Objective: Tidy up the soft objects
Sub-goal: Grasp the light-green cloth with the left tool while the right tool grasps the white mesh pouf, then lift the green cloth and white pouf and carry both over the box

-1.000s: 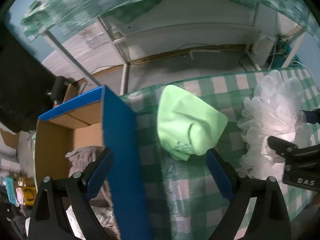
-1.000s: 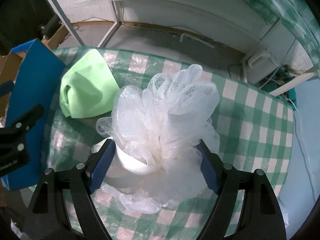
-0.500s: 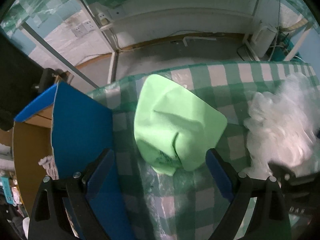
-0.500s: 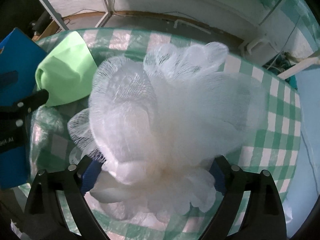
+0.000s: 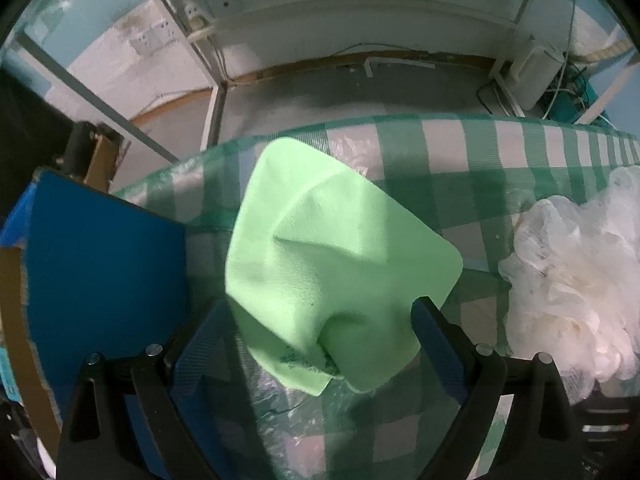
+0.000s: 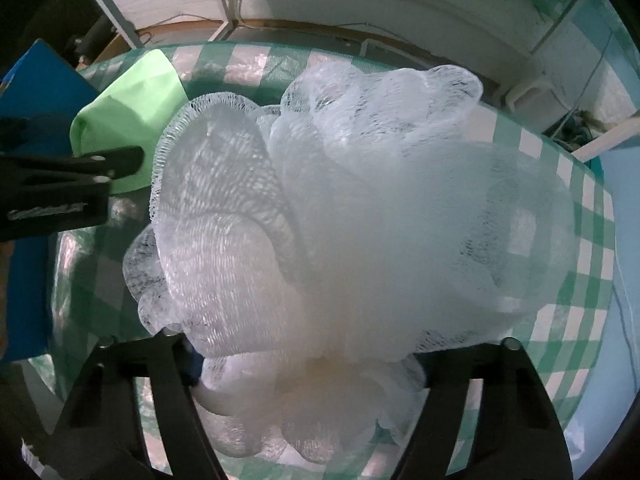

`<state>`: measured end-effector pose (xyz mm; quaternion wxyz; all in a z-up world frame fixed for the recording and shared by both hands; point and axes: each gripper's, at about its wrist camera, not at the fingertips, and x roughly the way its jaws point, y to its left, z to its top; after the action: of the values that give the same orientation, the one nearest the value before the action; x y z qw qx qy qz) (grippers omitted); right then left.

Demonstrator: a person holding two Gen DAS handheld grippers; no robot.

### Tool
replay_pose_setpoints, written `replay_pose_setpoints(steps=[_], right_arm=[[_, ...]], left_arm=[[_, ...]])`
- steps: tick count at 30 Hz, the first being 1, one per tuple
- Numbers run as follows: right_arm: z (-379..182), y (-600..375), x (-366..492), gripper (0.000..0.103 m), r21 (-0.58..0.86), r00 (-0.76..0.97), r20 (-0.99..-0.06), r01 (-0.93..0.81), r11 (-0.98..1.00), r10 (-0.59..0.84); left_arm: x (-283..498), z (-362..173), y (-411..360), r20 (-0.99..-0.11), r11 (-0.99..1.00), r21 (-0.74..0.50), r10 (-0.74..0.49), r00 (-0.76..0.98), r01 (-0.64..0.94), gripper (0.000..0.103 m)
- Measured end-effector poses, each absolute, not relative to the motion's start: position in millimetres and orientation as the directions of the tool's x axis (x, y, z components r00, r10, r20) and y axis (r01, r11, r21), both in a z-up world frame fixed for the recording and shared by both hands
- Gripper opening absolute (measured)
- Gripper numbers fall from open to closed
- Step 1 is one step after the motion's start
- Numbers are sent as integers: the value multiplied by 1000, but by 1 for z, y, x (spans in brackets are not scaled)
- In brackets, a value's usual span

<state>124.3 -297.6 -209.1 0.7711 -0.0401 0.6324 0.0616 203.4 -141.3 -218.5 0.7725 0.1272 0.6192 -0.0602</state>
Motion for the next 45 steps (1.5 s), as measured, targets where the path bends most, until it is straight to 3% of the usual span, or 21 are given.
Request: replay_pose_setpoints(steps=[9,11,13,14,45], right_arm=[[-195,-302,119,59,-2,239,-970,-164,987,38],[-191,-303,117,58,0,246,-968,-162,987,41],[-189,-302,117,57,1,256,-966,-155,988,41],[-187,-302,116,56,3,259,-965,-152,988,43],[-92,-285,77,52,22,431,-898,-153,988,87]], left_arm=[[198,-215,-135,-969,973,100,48,241,207,48],[197,-212,-132,-966,975,110,59,251,194,36],[196,-208,-126,-963,976,121,72,259,179,16],[196,-205,-123,-964,978,114,67,256,172,12],[126,-109,-88,-911,968,106,3,413,228,8]])
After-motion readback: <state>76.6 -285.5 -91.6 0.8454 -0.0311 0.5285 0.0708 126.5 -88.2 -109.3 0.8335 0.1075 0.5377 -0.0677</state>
